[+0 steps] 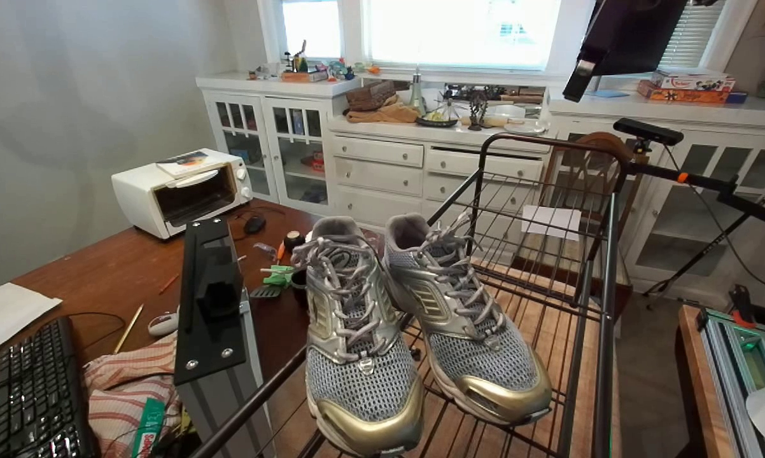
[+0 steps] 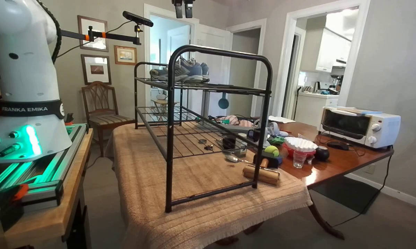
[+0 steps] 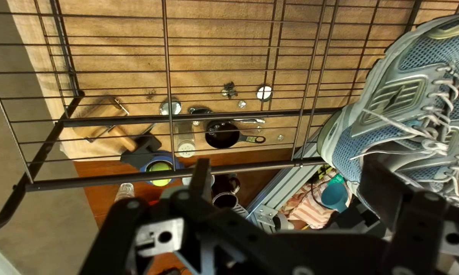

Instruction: Shift the sneakers to the right side of the shoe rack

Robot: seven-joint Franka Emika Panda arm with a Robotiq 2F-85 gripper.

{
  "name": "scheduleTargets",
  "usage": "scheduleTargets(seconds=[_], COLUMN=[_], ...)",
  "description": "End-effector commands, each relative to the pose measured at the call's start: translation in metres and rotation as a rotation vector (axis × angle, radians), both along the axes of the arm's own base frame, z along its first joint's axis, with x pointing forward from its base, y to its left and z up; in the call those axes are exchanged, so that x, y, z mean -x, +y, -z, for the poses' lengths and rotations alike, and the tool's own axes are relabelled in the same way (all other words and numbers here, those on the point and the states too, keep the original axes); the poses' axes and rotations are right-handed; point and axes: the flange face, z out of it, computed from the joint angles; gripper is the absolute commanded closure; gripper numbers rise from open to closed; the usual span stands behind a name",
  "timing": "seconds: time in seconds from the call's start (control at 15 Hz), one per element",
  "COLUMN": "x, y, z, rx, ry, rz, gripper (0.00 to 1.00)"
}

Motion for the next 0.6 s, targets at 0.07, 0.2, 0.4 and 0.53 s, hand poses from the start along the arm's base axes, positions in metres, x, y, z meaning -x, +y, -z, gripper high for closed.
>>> scheduleTargets(seconds=[0.07,0.2,0.4,0.53], x=[-0.018,-0.024,-0.035,-0.041], y=[0.022,0.033,0.047,0.055], z=[0.018,0.027,0.034,0.038], rx=[0.004,0.006,-0.009,-0.016], ry=[-0.001,0.008,0.002,-0.006], rz=[-0.042,-0.069,-0.099,-0.121], gripper=[0.00,0.00,0.00,0.00])
